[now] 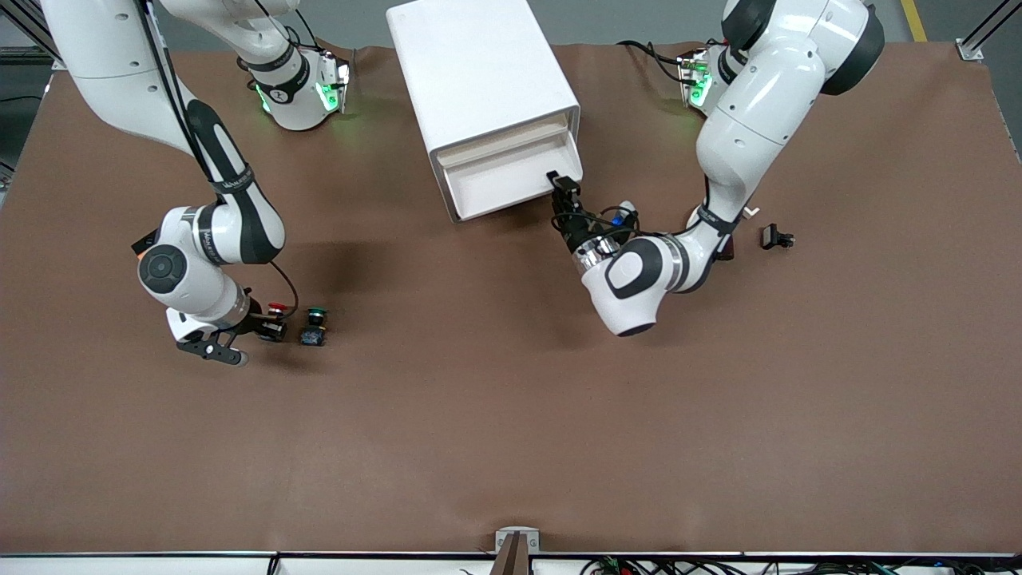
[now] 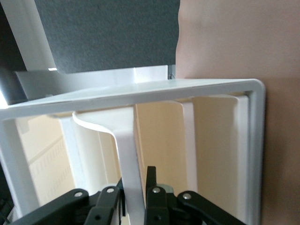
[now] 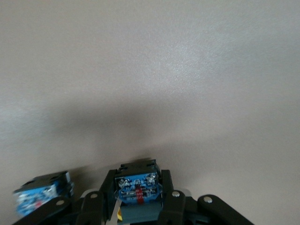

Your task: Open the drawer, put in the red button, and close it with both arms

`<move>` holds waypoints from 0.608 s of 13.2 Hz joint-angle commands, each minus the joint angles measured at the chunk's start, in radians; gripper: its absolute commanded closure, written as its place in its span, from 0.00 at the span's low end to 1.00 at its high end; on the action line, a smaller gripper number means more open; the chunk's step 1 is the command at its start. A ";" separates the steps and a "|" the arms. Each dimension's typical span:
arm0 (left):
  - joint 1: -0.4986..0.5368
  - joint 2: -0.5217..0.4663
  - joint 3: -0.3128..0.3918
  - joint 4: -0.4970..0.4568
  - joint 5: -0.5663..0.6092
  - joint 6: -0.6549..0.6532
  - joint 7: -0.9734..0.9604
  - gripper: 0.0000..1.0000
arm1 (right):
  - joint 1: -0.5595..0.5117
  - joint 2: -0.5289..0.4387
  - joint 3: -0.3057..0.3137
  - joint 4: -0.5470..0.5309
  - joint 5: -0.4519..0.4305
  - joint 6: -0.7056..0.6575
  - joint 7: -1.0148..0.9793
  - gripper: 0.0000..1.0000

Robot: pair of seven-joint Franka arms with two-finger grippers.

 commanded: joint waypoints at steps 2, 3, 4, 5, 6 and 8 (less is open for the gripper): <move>0.045 -0.001 0.010 0.035 0.003 0.008 -0.023 0.83 | 0.047 -0.114 0.027 0.118 -0.002 -0.289 0.184 1.00; 0.058 -0.001 0.010 0.041 0.002 0.010 -0.023 0.82 | 0.074 -0.148 0.044 0.120 0.012 -0.326 0.267 1.00; 0.067 -0.002 0.010 0.043 0.002 0.014 -0.023 0.82 | 0.106 -0.180 0.061 0.120 0.035 -0.374 0.357 1.00; 0.074 -0.004 0.010 0.044 0.002 0.019 -0.025 0.82 | 0.152 -0.211 0.081 0.121 0.079 -0.418 0.469 1.00; 0.079 -0.004 0.010 0.055 0.002 0.019 -0.025 0.82 | 0.201 -0.232 0.096 0.126 0.105 -0.435 0.578 1.00; 0.085 -0.004 0.010 0.077 0.002 0.020 -0.025 0.82 | 0.328 -0.243 0.106 0.156 0.107 -0.448 0.805 1.00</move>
